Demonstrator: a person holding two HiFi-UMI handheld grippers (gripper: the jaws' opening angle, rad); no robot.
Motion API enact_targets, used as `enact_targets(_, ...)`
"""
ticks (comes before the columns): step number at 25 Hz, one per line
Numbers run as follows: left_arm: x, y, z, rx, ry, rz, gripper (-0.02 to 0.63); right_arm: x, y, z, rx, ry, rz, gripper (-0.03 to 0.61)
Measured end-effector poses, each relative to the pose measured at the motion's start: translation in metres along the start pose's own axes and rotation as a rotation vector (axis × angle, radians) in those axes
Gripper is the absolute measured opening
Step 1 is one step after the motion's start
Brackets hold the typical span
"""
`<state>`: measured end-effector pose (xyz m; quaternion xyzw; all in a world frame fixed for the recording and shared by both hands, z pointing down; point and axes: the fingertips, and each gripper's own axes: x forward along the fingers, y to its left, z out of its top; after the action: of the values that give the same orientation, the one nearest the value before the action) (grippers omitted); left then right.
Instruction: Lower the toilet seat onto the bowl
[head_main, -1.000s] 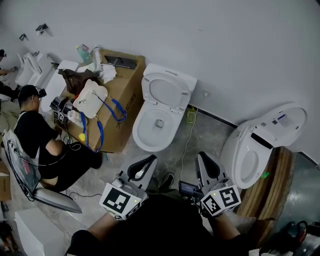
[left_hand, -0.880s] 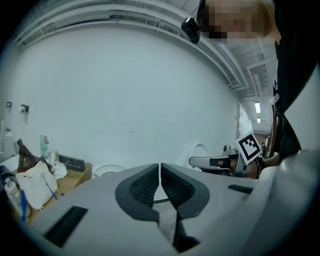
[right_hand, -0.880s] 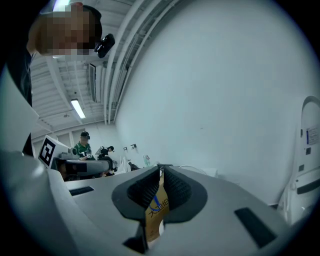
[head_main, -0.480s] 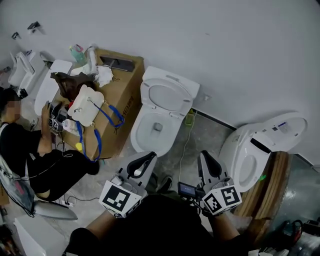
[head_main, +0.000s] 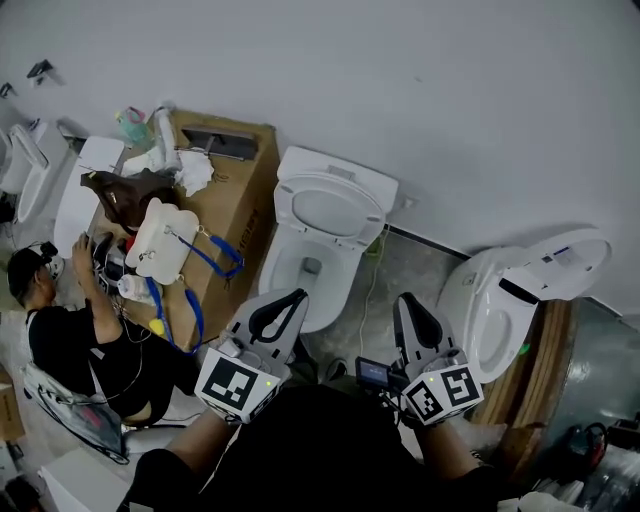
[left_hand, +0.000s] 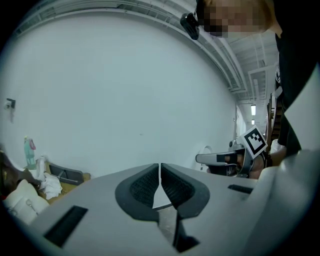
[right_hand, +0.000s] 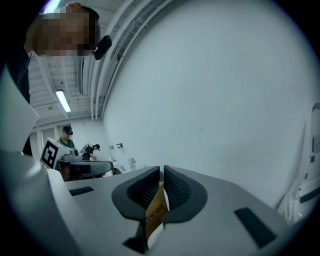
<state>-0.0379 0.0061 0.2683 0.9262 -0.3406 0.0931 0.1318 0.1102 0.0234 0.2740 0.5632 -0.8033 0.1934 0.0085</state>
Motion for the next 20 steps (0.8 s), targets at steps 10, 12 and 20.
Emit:
enact_targets(10,0.04,0.063,0.005,0.027,0.002,-0.004,0.025,0.045,-0.024,0.007,-0.057,0.021,-0.075,0.049)
enact_targets(12,0.051,0.073,0.009,0.042,-0.006,0.014,0.025,0.055,-0.034,0.006,-0.098,0.036,-0.088,0.049)
enact_targets(20,0.109,0.103,0.013,0.097,0.012,0.079,0.025,0.1,-0.086,-0.014,-0.12,0.138,-0.073,0.049)
